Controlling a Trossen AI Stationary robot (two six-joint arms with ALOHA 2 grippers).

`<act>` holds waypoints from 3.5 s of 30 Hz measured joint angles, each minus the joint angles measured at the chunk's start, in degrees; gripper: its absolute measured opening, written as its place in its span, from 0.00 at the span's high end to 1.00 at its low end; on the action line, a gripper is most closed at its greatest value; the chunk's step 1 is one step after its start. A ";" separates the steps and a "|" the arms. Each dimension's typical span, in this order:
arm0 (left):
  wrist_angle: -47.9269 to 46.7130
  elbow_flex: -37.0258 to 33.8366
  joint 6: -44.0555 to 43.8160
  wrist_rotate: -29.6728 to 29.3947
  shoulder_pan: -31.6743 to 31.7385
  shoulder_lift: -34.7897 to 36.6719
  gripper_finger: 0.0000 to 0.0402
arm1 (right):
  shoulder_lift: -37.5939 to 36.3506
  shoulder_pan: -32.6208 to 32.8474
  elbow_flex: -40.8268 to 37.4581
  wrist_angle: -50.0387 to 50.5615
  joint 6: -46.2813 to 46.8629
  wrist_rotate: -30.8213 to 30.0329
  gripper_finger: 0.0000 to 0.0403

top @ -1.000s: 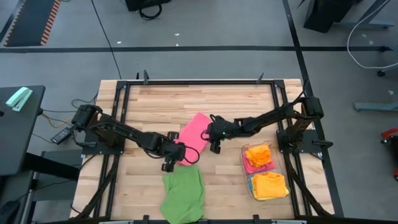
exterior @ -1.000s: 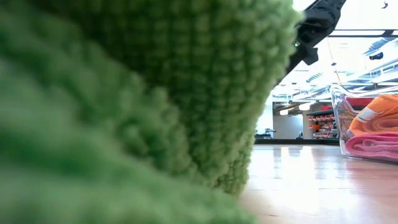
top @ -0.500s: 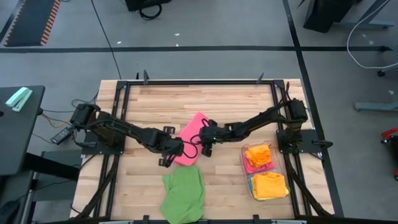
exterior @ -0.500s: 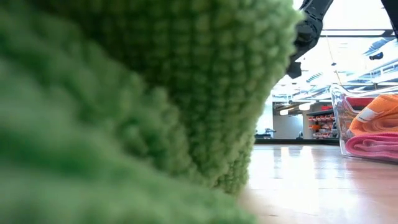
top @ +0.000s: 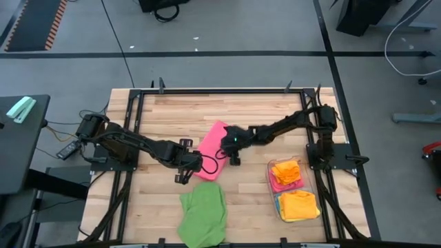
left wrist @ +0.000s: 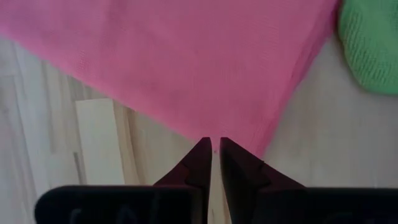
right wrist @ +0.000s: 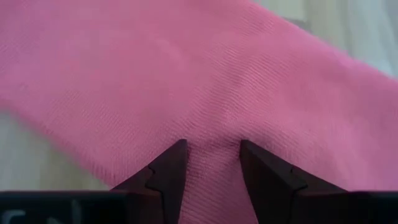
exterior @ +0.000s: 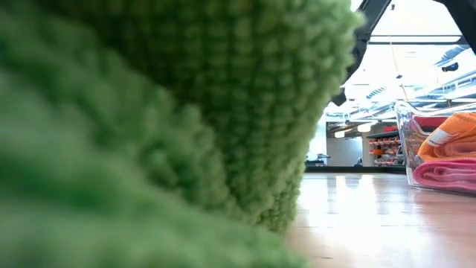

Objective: Fold microfiber towels
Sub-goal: Fold the pink towel

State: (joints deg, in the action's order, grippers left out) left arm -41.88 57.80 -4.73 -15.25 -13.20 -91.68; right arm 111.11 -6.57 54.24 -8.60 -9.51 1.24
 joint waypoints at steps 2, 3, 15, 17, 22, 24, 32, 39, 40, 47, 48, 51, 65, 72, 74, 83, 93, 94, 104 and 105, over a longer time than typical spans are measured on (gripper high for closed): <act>0.19 0.00 -0.01 0.02 0.21 0.00 0.89 | -0.12 -3.13 -0.06 0.48 -8.64 6.25 0.60; 0.27 0.00 -0.01 -0.04 0.27 0.00 0.90 | -0.14 -4.77 -0.09 0.68 -12.54 8.98 0.60; 11.72 0.00 5.77 0.48 0.23 -0.02 0.88 | -1.78 -14.30 5.91 12.77 -18.47 18.35 0.60; 14.23 0.00 8.25 0.47 0.23 -0.38 0.85 | -3.56 -12.48 6.91 13.52 -18.39 16.01 0.60; 14.16 -0.06 11.53 0.51 0.21 -1.44 0.76 | -4.61 -6.22 6.71 14.05 -15.36 14.45 0.60; 13.93 -0.07 11.65 0.50 0.58 -1.44 0.73 | -4.74 -3.38 6.73 13.11 -13.00 14.01 0.60; 9.00 -0.04 10.24 0.46 1.14 -1.09 0.71 | -4.70 7.11 1.62 3.51 -5.31 6.99 0.60; 7.79 -0.04 11.43 -0.07 1.40 -1.09 0.76 | -4.70 12.99 -2.04 -2.39 -4.27 -5.18 0.60; 7.77 -0.04 11.63 -0.07 1.48 -1.09 0.76 | -4.70 13.27 -2.43 -2.82 -3.78 -5.50 0.60; 7.84 -0.04 11.83 -0.15 1.80 -1.09 0.79 | -3.35 13.55 -4.85 -7.77 0.53 -5.63 0.52; 7.80 -0.04 11.82 -0.15 1.80 -1.09 0.79 | -2.58 13.60 -5.00 -7.90 1.06 -5.52 0.51; 7.64 -0.04 11.44 -0.13 1.78 -1.09 0.79 | -1.87 13.92 -4.87 -8.88 2.31 -5.36 0.48; 7.75 -0.04 11.38 -0.15 1.78 -1.09 0.81 | -1.38 13.97 -4.59 -5.69 1.68 -7.19 0.69; 8.51 -0.04 10.49 -0.13 1.60 -1.09 0.81 | -1.33 13.83 -4.66 -5.70 0.28 -5.10 0.96; 8.54 -0.04 9.83 -0.13 1.41 -1.09 0.81 | -1.71 13.79 -4.70 -5.58 0.50 -3.78 0.98; 9.00 0.02 9.89 -0.12 -0.27 -0.72 0.83 | -1.76 16.88 -1.93 -2.18 0.36 6.17 0.99; 8.58 0.09 9.92 -0.15 -0.18 0.10 0.86 | -8.36 17.73 -0.04 4.93 0.39 -0.43 0.99; 8.22 0.09 9.93 -0.20 -0.15 0.33 0.86 | -9.54 17.59 -0.02 5.89 0.41 -1.37 0.99; 7.37 0.13 10.39 -3.61 -0.10 3.49 0.88 | -15.63 12.71 0.00 12.50 -0.36 -4.63 0.99; 7.44 0.11 10.39 -3.64 -0.10 3.69 0.88 | -15.63 11.84 0.00 12.49 -0.90 -4.55 0.99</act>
State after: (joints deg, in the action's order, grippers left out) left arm -34.44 57.91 5.66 -18.88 -13.30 -87.99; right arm 95.48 5.27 54.24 3.89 -10.42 -3.32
